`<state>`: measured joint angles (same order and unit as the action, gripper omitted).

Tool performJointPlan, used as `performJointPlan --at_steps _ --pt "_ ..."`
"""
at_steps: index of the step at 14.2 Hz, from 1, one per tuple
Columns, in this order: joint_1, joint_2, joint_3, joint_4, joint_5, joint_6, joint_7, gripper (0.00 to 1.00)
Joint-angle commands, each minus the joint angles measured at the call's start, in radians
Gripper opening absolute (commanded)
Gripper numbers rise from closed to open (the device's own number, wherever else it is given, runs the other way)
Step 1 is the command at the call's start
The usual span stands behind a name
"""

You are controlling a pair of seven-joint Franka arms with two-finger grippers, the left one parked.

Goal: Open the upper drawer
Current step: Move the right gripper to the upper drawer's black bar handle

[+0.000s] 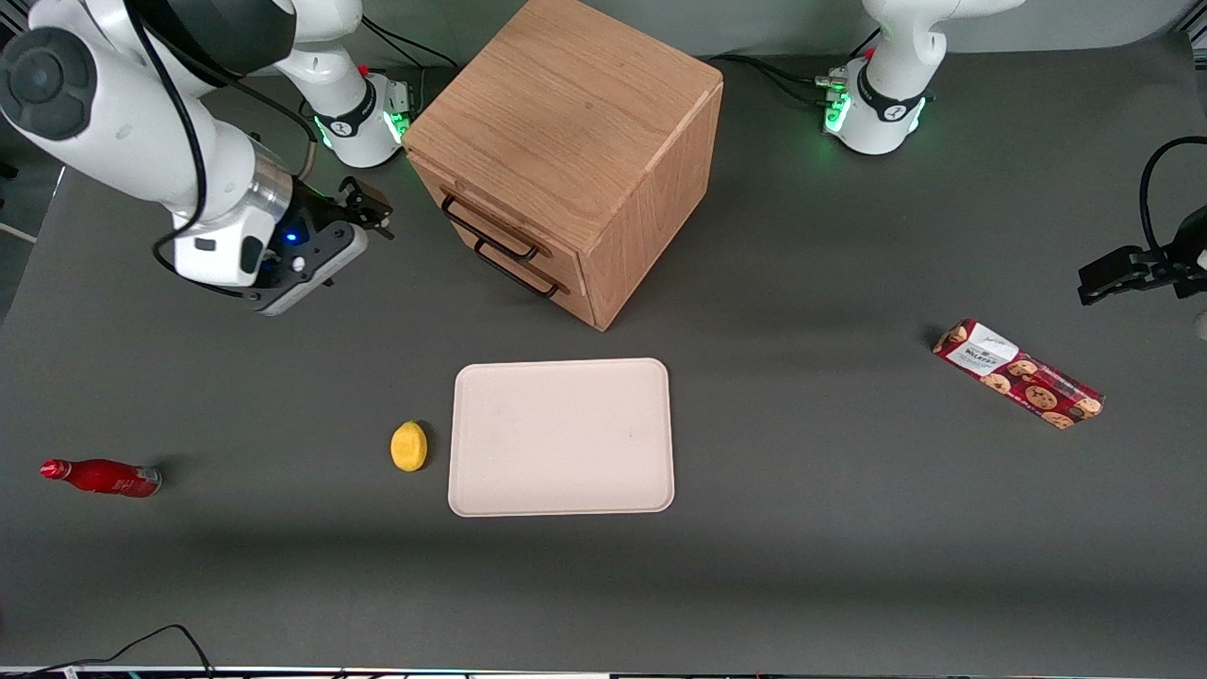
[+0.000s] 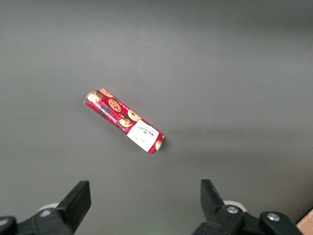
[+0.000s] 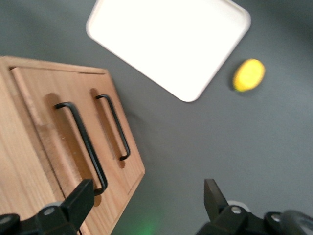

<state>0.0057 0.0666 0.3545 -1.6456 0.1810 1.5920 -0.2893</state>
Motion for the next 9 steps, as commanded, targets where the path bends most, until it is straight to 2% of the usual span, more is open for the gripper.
performJointPlan --at_steps 1,4,9 --pt "-0.018 -0.010 0.072 -0.069 0.046 0.075 -0.048 1.00" --pt "-0.018 -0.016 0.139 -0.164 0.045 0.182 -0.041 1.00" --pt "-0.018 -0.008 0.176 -0.236 0.046 0.252 -0.039 1.00"
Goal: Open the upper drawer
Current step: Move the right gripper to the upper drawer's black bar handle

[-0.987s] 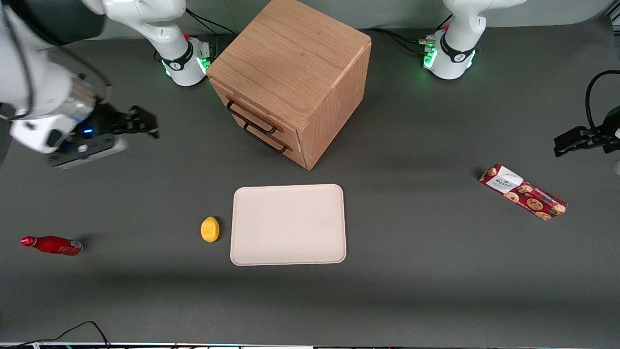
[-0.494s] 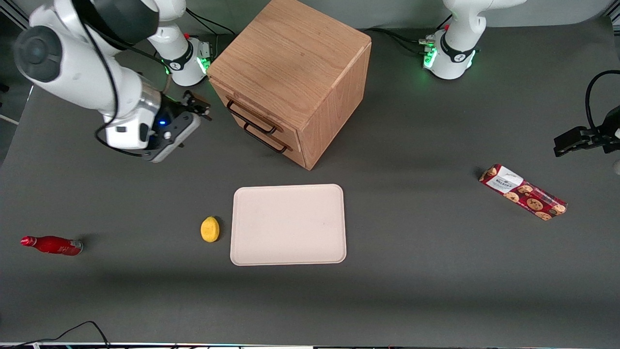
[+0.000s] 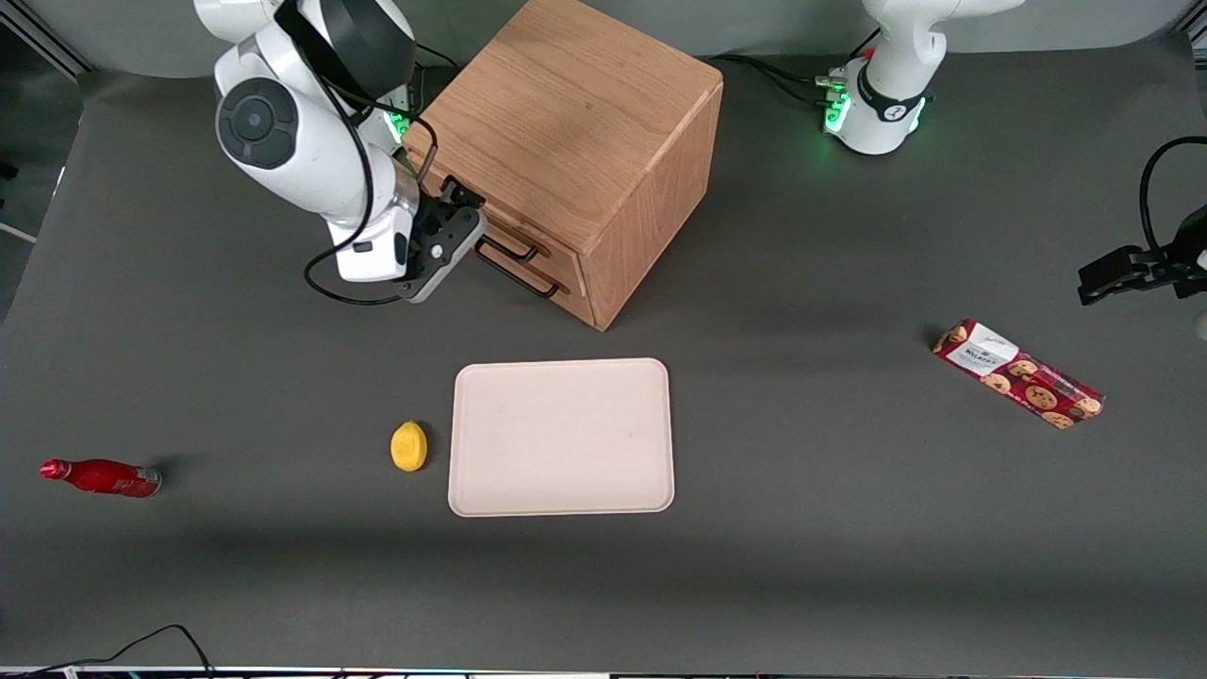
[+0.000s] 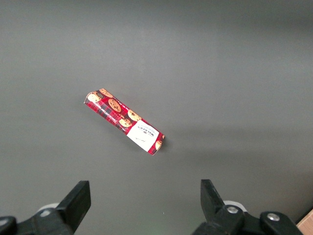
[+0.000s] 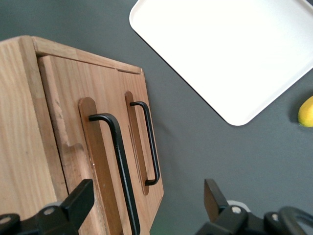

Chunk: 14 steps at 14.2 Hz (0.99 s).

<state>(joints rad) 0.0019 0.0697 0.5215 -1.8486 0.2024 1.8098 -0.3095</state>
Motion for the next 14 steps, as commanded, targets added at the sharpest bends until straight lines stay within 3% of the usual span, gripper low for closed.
performJointPlan --at_steps 1,4,14 --pt "-0.014 -0.011 0.014 -0.052 0.025 0.057 -0.019 1.00" --pt "-0.011 -0.008 0.032 -0.125 0.028 0.143 -0.019 1.00" --pt "-0.008 0.059 0.032 -0.127 0.034 0.146 -0.031 1.00"
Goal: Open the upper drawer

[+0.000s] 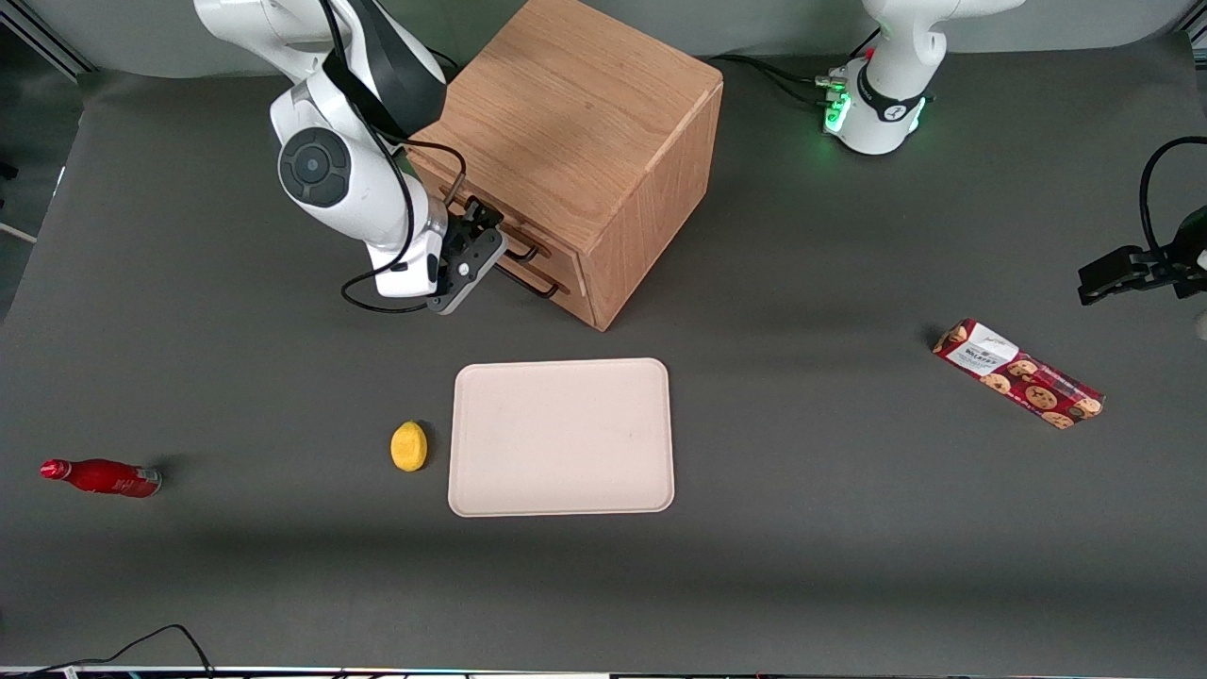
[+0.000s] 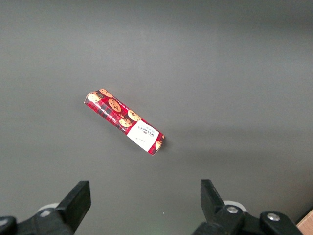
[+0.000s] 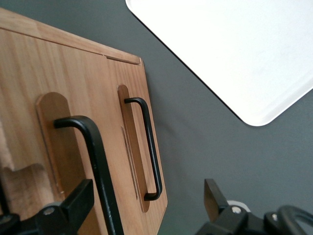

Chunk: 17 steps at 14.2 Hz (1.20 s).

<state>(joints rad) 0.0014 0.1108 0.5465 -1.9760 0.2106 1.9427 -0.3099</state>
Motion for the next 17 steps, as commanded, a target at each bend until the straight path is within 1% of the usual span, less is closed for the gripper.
performJointPlan --at_steps 1,7,10,17 --pt "-0.008 0.027 0.007 -0.001 0.026 0.013 -0.031 1.00" --pt "-0.005 0.043 0.007 -0.004 0.020 0.016 -0.032 1.00" --pt "-0.005 0.049 0.007 -0.024 0.015 0.053 -0.032 1.00" --pt "-0.005 0.066 0.006 -0.034 0.012 0.074 -0.031 1.00"
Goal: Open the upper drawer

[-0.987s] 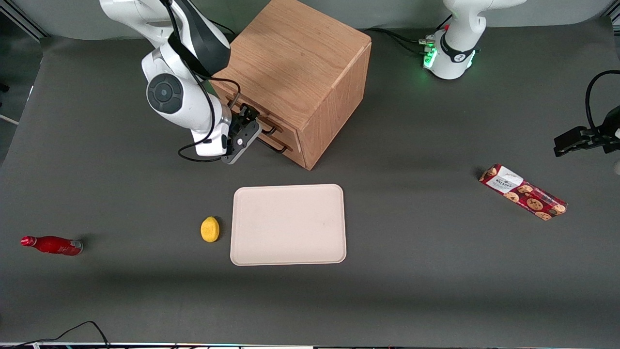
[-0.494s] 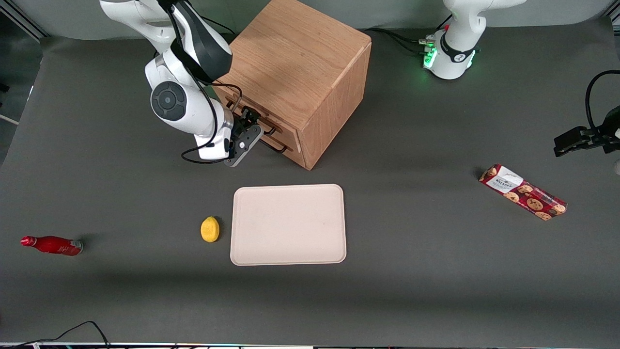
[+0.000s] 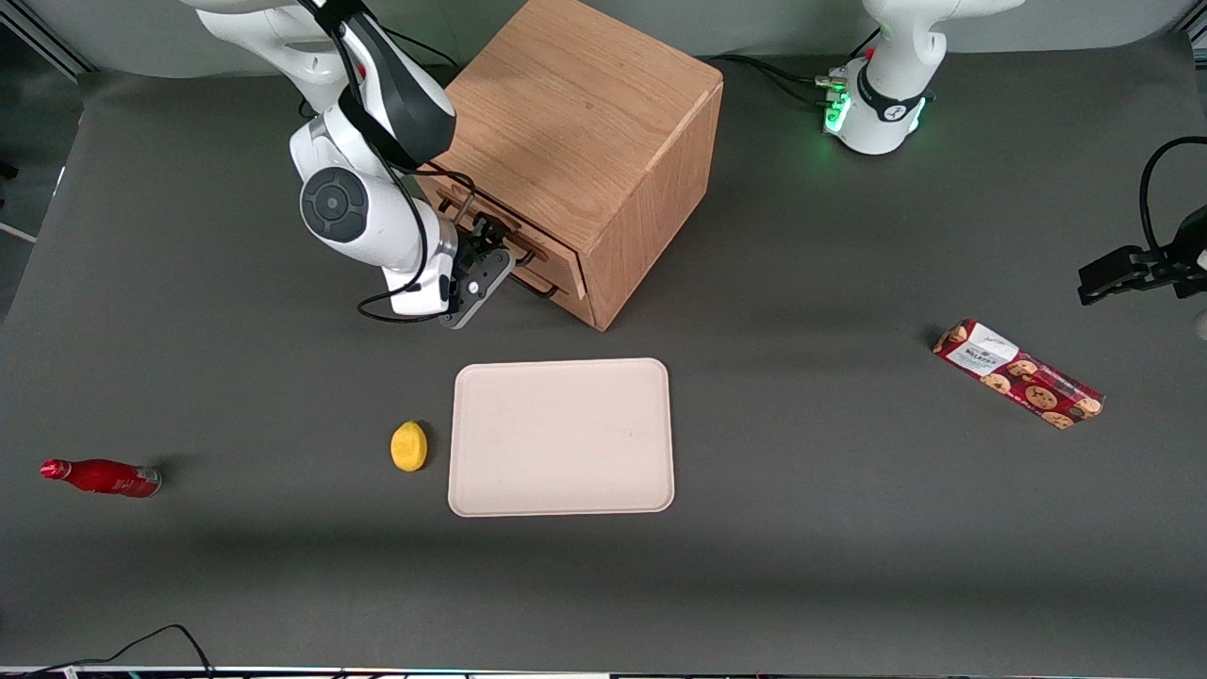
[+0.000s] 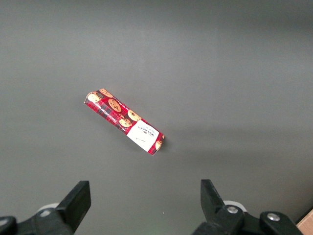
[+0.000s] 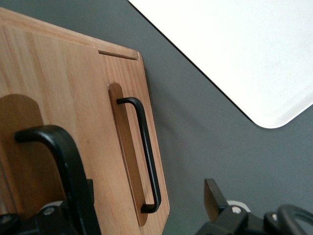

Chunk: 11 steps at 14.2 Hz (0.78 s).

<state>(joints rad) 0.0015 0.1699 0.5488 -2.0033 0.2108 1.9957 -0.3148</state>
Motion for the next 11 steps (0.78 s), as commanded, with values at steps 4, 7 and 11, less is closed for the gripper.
performJointPlan --at_steps 4,7,11 --pt "-0.005 0.010 -0.003 -0.005 0.012 0.023 -0.027 1.00" --pt "-0.005 0.010 -0.013 0.001 0.010 0.023 -0.029 1.00" --pt "-0.005 0.011 -0.036 0.003 0.007 0.038 -0.032 1.00"
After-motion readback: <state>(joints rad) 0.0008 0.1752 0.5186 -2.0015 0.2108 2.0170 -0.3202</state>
